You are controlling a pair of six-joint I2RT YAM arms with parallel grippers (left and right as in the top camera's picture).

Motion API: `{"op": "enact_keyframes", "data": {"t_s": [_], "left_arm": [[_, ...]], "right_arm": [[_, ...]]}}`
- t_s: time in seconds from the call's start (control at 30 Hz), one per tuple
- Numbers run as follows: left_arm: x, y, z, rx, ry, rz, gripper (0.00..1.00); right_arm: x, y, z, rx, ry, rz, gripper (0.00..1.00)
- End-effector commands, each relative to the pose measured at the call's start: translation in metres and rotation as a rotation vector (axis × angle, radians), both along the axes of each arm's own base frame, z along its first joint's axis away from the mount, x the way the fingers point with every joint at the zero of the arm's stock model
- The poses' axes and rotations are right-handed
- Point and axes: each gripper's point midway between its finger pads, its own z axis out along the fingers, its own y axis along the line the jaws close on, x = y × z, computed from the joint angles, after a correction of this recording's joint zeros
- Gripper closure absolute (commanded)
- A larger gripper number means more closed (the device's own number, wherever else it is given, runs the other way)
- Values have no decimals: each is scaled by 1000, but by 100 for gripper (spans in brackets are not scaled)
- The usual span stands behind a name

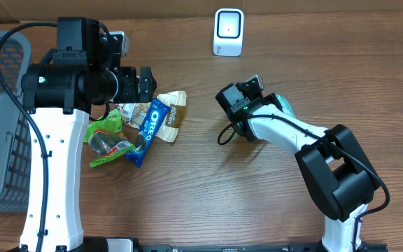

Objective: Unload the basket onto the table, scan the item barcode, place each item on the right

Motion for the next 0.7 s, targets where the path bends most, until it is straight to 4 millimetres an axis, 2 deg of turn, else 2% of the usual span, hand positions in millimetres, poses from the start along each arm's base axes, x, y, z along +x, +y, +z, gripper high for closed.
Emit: {"op": "enact_keyframes", "data": {"t_s": [0.0, 0.3, 0.47, 0.6, 0.67], "left_arm": [[0, 1, -3, 0, 9, 12, 0], [0, 1, -3, 0, 9, 12, 0], [0, 1, -3, 0, 9, 12, 0], [0, 1, -3, 0, 9, 12, 0], [0, 1, -3, 0, 9, 12, 0]], "right_arm": [[0, 14, -6, 69, 39, 25, 96], [-19, 50, -14, 116, 90, 104, 96], [-35, 75, -26, 190, 166, 159, 96], [-62, 98, -40, 269, 291, 212, 80], [-72, 106, -44, 293, 332, 229, 66]]}}
